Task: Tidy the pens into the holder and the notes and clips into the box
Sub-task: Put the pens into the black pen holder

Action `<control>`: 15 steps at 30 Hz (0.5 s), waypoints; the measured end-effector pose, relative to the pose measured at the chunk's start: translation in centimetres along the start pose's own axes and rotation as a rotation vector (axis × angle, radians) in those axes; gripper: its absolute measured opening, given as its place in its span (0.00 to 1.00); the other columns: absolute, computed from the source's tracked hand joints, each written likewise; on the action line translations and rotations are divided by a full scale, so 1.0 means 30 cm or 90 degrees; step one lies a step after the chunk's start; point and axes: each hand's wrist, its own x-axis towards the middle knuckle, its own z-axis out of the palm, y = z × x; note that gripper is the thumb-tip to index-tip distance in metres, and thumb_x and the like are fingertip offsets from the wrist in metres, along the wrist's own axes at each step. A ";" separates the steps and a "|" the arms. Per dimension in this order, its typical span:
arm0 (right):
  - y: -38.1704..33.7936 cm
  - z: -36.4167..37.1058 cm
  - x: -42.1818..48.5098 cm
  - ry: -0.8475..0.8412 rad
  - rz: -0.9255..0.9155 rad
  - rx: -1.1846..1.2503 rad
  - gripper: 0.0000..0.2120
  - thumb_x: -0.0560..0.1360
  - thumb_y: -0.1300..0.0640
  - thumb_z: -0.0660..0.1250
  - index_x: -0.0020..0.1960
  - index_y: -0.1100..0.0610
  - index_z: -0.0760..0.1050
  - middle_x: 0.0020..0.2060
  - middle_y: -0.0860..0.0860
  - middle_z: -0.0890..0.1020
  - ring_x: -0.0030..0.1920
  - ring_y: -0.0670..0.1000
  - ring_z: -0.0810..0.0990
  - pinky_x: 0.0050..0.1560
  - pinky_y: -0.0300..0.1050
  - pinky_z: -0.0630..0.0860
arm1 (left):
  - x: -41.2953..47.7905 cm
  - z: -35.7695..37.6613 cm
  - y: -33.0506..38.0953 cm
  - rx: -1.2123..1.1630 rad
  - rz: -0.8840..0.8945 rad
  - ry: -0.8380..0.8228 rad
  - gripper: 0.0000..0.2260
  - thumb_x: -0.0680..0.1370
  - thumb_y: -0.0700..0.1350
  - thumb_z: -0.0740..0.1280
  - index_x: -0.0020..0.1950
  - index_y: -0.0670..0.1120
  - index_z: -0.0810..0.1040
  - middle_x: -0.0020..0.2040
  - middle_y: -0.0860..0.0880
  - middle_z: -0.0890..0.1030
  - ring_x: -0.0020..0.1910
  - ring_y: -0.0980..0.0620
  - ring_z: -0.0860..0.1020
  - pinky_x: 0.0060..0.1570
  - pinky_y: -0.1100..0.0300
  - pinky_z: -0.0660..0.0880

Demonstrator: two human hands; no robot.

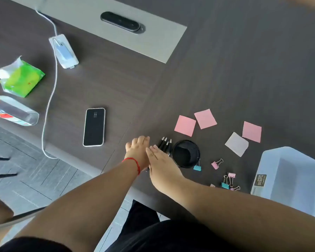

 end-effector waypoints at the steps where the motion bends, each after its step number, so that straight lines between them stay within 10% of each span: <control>1: -0.003 0.007 0.003 -0.008 0.035 0.029 0.30 0.80 0.61 0.56 0.79 0.59 0.47 0.78 0.54 0.55 0.78 0.53 0.51 0.76 0.45 0.51 | -0.003 0.002 -0.004 -0.025 -0.004 -0.001 0.31 0.75 0.52 0.60 0.76 0.45 0.55 0.72 0.48 0.61 0.69 0.46 0.63 0.68 0.49 0.60; 7: 0.029 0.030 0.001 -0.071 0.221 0.037 0.24 0.78 0.58 0.63 0.70 0.62 0.59 0.62 0.58 0.73 0.58 0.56 0.79 0.51 0.47 0.77 | 0.009 0.028 -0.018 -0.123 0.014 -0.035 0.23 0.74 0.54 0.64 0.65 0.46 0.68 0.63 0.47 0.71 0.64 0.45 0.69 0.64 0.51 0.66; 15: 0.031 0.082 0.061 -0.137 0.342 0.020 0.34 0.80 0.43 0.56 0.77 0.57 0.46 0.61 0.61 0.74 0.57 0.59 0.78 0.42 0.47 0.70 | 0.010 0.032 0.024 0.019 0.005 -0.064 0.14 0.76 0.43 0.61 0.60 0.41 0.68 0.61 0.42 0.72 0.60 0.43 0.72 0.54 0.51 0.76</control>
